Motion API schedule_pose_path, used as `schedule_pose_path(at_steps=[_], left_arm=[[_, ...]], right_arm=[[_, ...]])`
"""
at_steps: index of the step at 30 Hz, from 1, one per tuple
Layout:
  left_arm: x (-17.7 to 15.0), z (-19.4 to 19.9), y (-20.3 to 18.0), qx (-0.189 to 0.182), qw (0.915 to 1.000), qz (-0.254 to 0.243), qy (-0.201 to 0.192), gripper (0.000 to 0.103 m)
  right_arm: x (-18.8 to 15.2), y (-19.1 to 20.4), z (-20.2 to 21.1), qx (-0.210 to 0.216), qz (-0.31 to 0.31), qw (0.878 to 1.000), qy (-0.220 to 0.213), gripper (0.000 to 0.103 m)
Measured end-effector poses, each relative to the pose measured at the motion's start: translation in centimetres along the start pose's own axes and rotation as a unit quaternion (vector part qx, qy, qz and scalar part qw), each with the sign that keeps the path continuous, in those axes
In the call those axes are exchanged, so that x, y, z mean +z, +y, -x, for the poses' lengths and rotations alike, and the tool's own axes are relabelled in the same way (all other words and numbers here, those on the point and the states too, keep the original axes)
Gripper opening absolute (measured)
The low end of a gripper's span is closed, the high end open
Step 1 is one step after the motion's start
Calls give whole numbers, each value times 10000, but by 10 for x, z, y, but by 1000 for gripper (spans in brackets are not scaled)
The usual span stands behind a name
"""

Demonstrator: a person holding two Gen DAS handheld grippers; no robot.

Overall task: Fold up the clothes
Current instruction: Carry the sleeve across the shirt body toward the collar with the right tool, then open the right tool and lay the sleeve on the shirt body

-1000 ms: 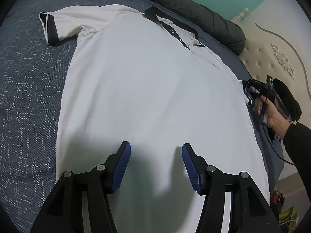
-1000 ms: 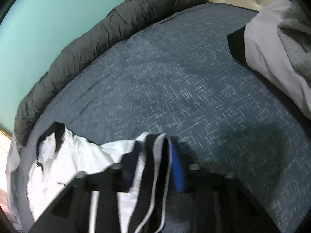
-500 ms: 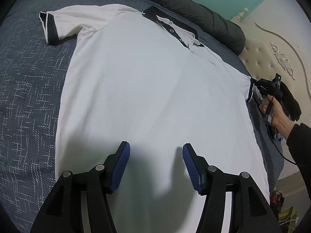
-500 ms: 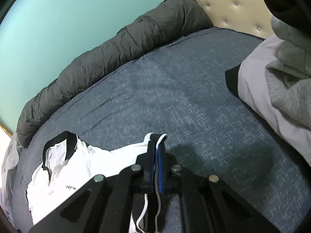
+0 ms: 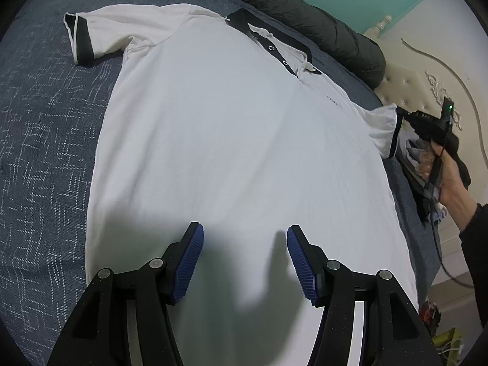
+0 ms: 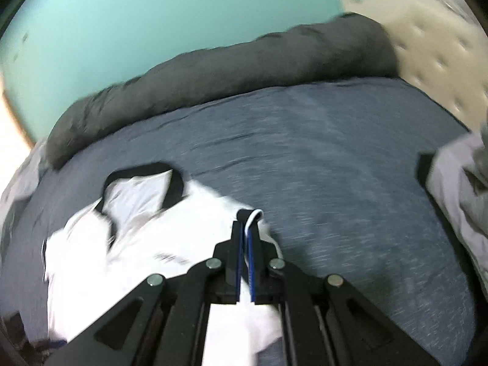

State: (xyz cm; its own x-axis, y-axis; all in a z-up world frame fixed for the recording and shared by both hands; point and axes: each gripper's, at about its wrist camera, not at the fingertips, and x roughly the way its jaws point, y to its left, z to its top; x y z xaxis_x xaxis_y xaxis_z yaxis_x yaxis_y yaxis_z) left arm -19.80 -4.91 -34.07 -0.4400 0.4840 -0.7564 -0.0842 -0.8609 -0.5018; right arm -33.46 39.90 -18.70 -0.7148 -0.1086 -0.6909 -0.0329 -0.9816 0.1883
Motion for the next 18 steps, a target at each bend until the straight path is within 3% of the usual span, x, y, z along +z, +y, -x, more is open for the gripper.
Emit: schedule_pose_path(at_steps=[7, 11, 15, 18], left_arm=[[-1, 1, 0, 8, 10000, -31, 27, 61], [-2, 1, -1, 13, 10000, -49, 42, 61], [-2, 2, 1, -29, 10000, -26, 49, 61], [-1, 1, 1, -30, 10000, -22, 54, 61]], right_arm=[[-14, 80, -27, 188, 206, 9978, 606, 3], [-28, 95, -39, 451, -194, 9947, 909, 4], [-30, 102, -24, 703, -157, 9942, 795, 6], [-22, 90, -8, 602, -152, 9967, 529, 7]])
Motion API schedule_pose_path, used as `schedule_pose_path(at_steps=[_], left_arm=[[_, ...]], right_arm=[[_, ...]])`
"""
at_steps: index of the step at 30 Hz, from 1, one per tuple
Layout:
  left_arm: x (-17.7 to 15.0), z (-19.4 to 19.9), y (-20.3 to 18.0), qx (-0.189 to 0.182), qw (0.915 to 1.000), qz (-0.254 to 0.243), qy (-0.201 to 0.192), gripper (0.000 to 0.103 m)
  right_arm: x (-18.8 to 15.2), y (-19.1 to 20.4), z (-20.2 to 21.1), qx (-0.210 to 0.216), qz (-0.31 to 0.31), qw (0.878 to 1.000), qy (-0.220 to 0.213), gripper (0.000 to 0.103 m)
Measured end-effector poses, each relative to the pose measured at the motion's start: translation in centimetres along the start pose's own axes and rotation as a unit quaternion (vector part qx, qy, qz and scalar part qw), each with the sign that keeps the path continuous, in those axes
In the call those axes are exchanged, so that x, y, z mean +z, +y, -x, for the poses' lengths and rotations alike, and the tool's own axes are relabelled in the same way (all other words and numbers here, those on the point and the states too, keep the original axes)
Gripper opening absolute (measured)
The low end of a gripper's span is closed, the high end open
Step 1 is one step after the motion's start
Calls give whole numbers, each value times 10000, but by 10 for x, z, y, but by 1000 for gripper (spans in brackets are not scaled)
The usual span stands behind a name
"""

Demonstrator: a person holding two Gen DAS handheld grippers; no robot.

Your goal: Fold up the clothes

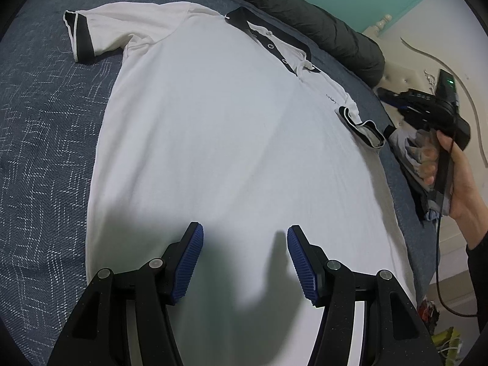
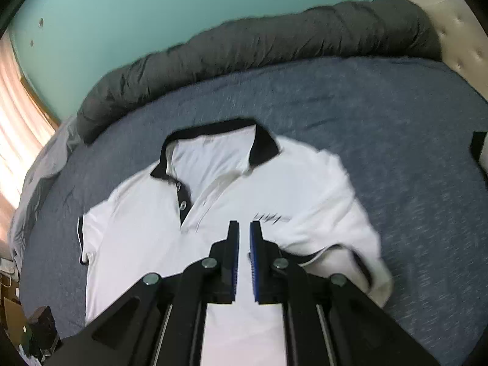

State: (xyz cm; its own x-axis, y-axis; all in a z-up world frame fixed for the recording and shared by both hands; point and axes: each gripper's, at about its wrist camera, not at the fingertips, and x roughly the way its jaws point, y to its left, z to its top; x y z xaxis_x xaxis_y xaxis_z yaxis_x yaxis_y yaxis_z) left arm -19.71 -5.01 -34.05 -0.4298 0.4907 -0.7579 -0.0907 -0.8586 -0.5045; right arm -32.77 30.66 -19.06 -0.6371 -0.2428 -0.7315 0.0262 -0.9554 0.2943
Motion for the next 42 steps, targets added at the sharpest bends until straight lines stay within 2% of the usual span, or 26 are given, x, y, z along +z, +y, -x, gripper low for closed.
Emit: schedule_pose_path(at_steps=[3, 7, 12, 14, 17, 18, 22, 23, 24, 27, 34, 39, 42], left_arm=[[1, -1, -1, 21, 10000, -8, 2, 62], [1, -2, -2, 28, 10000, -13, -2, 63], [0, -1, -2, 39, 10000, -20, -11, 64], [0, -1, -2, 41, 10000, -16, -9, 64], [-1, -1, -3, 53, 10000, -21, -4, 64], [-1, -1, -3, 55, 10000, -26, -2, 64], [-1, -1, -2, 40, 10000, -26, 4, 64], [-1, 0, -2, 34, 10000, -23, 3, 64], [-1, 0, -2, 32, 10000, -20, 2, 64], [-1, -1, -3, 30, 10000, -14, 1, 64], [0, -1, -3, 26, 10000, -3, -1, 64], [0, -1, -4, 29, 10000, -4, 0, 64], [0, -1, -3, 17, 10000, 1, 3, 64]], right_arm=[[2, -36, 11, -262, -408, 9988, 4, 7], [-11, -68, 13, -508, -562, 9971, 101, 7], [-27, -99, 1, -473, -913, 9945, 205, 7], [-28, -103, -1, -245, -1056, 9940, 144, 9], [-28, -94, -4, -267, -884, 9956, 128, 32], [-29, -90, -6, -191, -781, 9967, 132, 32], [-33, -76, -17, -478, -292, 9977, 379, 32], [-34, -74, -20, -589, -213, 9970, 448, 30], [-36, -73, -23, -698, -134, 9961, 516, 20], [-38, -74, -25, -706, -11, 9957, 598, 4], [-50, -65, -20, -358, 370, 9955, 801, 2], [-65, -57, -34, -222, 619, 9902, 1232, 2], [-65, -61, -30, -44, 441, 9920, 1185, 2]])
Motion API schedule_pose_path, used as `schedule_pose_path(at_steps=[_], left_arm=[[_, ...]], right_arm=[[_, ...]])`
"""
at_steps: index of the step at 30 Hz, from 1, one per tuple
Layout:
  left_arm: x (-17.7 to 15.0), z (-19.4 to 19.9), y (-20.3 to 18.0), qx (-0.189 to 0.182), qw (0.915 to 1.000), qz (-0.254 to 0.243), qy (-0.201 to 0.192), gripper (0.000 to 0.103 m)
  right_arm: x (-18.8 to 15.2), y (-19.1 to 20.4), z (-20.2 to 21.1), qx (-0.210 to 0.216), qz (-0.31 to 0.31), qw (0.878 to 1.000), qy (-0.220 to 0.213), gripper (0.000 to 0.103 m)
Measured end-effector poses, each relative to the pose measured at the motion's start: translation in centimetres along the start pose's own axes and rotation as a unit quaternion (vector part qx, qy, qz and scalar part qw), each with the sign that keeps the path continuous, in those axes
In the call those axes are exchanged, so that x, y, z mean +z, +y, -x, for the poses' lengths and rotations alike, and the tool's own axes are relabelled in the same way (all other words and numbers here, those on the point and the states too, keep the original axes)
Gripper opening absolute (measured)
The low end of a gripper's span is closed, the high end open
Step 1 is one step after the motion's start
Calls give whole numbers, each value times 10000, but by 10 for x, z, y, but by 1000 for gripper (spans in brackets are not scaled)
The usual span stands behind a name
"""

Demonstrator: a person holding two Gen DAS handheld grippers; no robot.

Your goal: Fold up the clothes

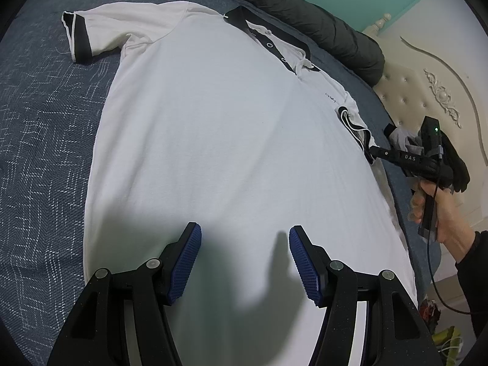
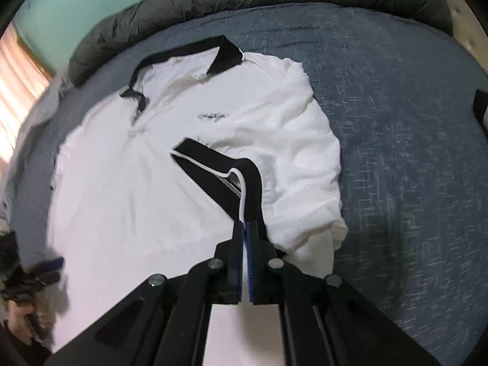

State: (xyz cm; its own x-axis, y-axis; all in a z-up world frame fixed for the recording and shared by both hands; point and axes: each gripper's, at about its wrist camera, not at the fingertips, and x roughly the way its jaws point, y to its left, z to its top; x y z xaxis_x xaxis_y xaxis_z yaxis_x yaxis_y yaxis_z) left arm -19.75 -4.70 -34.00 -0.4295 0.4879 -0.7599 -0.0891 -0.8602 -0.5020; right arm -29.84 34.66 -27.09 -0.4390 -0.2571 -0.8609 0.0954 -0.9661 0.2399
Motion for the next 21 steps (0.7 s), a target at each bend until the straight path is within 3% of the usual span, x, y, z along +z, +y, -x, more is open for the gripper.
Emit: schedule_pose_path(at_steps=[4, 9, 12, 16, 21], left_arm=[[0, 1, 1, -10, 10000, -5, 6, 64], [-1, 1, 2, -22, 10000, 3, 1, 64], [0, 1, 2, -26, 10000, -12, 9, 64], [1, 1, 3, -30, 10000, -32, 19, 64], [0, 0, 1, -12, 10000, -11, 7, 64]], right_arm=[[0, -1, 7, 267, -130, 9996, 22, 2], [11, -2, 42, 518, -229, 9952, -799, 2], [24, -14, 44, 306, -579, 9932, -959, 2], [30, -21, 24, 112, -867, 9934, -743, 2], [27, -23, -4, 157, -931, 9943, -501, 2]])
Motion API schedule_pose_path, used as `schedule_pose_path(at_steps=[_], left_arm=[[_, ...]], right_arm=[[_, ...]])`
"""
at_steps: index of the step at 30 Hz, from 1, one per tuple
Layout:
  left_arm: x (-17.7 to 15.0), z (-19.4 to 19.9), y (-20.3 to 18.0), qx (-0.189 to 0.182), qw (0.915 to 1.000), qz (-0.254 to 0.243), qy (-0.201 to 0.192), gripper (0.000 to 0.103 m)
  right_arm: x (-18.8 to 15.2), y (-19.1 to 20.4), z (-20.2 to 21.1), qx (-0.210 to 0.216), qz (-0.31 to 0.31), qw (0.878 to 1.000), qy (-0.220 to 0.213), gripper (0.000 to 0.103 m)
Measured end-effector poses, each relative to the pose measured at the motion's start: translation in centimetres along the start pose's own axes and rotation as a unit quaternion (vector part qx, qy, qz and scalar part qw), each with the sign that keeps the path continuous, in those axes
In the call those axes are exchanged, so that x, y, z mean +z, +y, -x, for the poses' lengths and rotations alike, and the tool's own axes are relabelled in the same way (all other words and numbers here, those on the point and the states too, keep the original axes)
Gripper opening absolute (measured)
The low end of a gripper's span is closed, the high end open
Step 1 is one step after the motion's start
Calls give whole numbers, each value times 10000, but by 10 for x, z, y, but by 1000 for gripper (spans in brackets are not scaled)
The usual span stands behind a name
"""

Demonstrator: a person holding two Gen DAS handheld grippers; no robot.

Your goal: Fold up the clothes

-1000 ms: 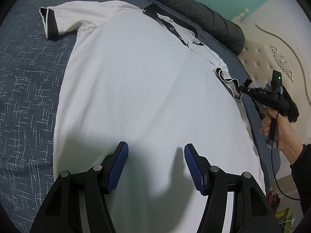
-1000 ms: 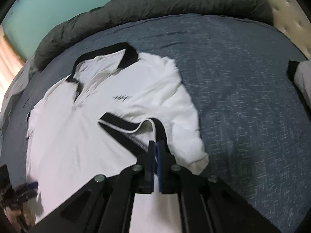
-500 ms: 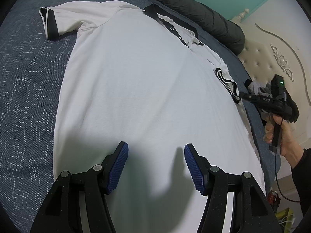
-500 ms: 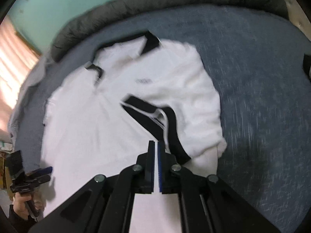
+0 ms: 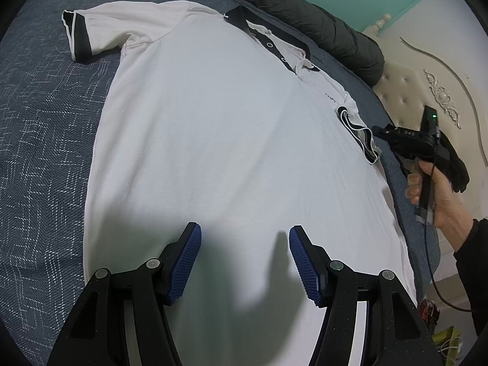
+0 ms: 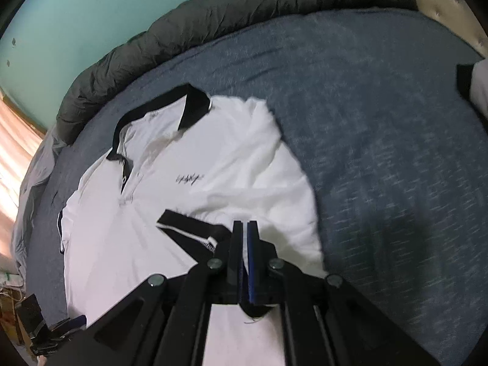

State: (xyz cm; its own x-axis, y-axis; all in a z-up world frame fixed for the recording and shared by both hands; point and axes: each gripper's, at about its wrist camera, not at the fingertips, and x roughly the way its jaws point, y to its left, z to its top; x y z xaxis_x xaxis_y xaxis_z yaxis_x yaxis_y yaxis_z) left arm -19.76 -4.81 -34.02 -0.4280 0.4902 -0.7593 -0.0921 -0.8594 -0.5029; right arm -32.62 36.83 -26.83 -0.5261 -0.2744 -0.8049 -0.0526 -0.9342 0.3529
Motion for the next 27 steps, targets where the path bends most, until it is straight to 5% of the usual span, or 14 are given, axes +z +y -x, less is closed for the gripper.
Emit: schedule_pose_path(at_steps=[7, 17, 27], left_arm=[[0, -1, -1, 5, 10000, -12, -4, 64], [1, -3, -1, 7, 10000, -30, 2, 64], [1, -2, 0, -3, 10000, -16, 1, 64]], right_arm=[[-25, 17, -14, -21, 590, 9972, 470, 3], [4, 11, 12, -17, 280, 9993, -253, 2], [-13, 7, -24, 31, 138, 9995, 286, 3]])
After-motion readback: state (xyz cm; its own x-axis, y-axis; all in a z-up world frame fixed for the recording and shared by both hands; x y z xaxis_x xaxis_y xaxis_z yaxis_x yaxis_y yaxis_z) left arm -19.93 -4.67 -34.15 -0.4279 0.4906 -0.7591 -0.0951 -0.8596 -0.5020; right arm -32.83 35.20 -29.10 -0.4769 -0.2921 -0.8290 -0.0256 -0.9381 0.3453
